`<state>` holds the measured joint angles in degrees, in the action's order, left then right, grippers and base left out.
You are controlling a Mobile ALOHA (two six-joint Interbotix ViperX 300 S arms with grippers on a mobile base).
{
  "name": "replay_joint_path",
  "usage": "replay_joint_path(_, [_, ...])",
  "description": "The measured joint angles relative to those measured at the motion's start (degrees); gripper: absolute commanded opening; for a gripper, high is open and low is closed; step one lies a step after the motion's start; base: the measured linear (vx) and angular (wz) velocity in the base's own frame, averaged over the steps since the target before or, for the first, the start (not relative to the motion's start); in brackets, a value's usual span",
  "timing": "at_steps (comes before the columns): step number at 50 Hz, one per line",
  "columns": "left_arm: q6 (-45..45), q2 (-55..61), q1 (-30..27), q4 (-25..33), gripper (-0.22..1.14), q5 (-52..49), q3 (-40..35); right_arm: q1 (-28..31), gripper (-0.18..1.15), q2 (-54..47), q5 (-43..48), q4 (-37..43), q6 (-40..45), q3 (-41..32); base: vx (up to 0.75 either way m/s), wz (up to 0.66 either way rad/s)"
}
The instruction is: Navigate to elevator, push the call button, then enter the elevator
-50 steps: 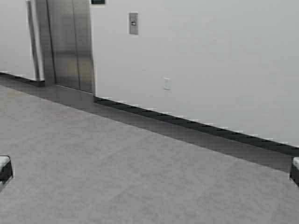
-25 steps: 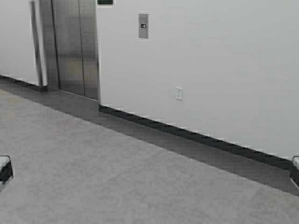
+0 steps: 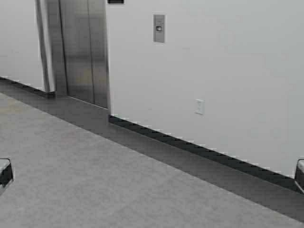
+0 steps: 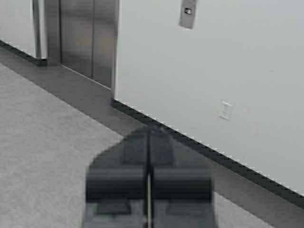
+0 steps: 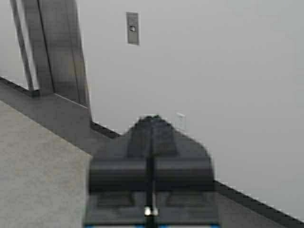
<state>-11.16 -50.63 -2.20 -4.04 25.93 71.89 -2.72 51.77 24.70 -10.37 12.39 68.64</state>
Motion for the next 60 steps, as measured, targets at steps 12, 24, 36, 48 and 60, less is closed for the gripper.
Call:
replay_joint_path(12, [0.00,0.70,0.00,0.00,0.03,0.00,-0.26,0.09,0.05,0.44,0.09,0.00,-0.09,0.44,0.64,0.08])
replay_joint_path(24, [0.00,0.26,0.00,-0.09,0.03,0.00,-0.18,0.00,0.05,0.53,0.09,0.00,-0.26,0.35,0.64,-0.06])
replay_joint_path(36, [0.00,-0.18,0.00,0.00,0.03,0.00,0.53,0.00,0.05,-0.62,0.09,-0.35,-0.09,-0.26,0.62,0.00])
replay_joint_path(48, [0.00,-1.85,0.00,-0.09,0.03,0.00,1.85,1.67,0.05,-1.23,0.09,-3.08,0.09,-0.70,0.62,0.16])
replay_joint_path(60, [-0.26,-1.93,0.00,0.00,0.03,-0.09,1.93,2.29,0.05,-2.11,0.09,-4.04,0.00,-0.70,0.59,0.27])
